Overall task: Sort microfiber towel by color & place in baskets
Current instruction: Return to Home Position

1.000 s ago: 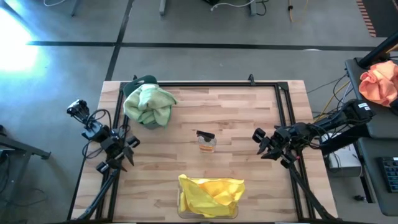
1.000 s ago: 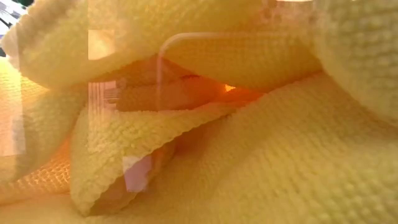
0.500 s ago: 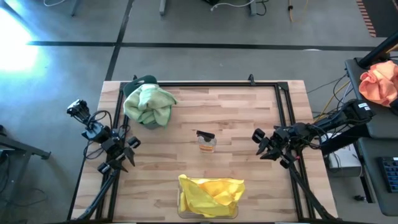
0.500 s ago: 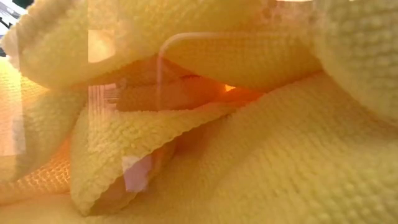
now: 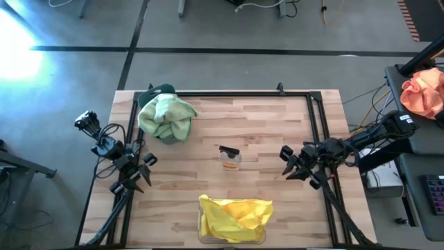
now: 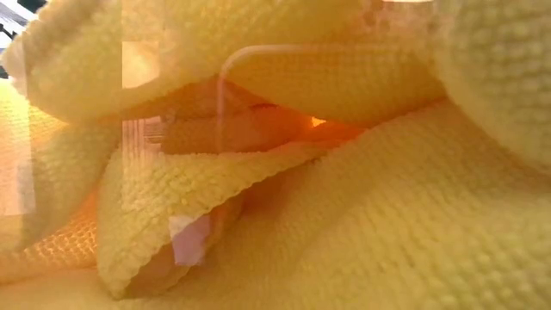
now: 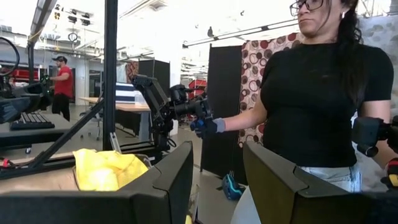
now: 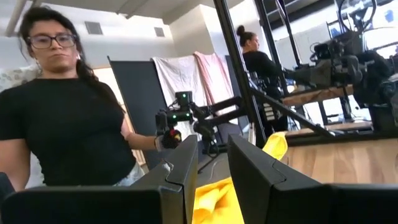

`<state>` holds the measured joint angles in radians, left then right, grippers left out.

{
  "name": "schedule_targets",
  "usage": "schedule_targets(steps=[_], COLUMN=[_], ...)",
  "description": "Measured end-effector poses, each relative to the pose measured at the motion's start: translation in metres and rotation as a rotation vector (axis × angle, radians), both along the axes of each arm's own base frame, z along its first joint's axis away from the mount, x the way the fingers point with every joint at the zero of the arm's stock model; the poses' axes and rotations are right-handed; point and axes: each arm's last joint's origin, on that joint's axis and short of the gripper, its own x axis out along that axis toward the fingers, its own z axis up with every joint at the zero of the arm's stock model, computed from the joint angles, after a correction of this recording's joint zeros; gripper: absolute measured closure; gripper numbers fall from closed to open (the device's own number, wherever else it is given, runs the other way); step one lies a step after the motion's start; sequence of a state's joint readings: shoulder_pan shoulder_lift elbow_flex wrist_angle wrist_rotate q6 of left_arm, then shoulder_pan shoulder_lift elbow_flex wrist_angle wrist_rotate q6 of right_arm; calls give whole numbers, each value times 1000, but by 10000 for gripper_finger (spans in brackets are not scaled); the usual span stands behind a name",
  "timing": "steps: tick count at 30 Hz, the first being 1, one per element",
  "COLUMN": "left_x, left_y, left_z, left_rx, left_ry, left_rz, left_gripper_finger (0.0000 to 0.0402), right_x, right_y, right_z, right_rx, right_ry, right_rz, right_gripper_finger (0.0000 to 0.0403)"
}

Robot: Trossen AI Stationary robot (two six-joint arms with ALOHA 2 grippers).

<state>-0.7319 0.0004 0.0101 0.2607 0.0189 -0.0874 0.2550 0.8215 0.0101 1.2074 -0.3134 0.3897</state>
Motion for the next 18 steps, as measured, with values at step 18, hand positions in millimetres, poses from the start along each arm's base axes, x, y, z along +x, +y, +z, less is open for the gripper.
schedule_targets(steps=[18], left_x=[1], left_y=[-1], left_z=[-4], left_rx=[30], left_ry=[34], left_rz=[2], left_gripper_finger=[274], right_x=[3], right_y=[1], right_z=[-15], right_rx=[-139], right_ry=[93], right_rz=[-27], right_gripper_finger=[321])
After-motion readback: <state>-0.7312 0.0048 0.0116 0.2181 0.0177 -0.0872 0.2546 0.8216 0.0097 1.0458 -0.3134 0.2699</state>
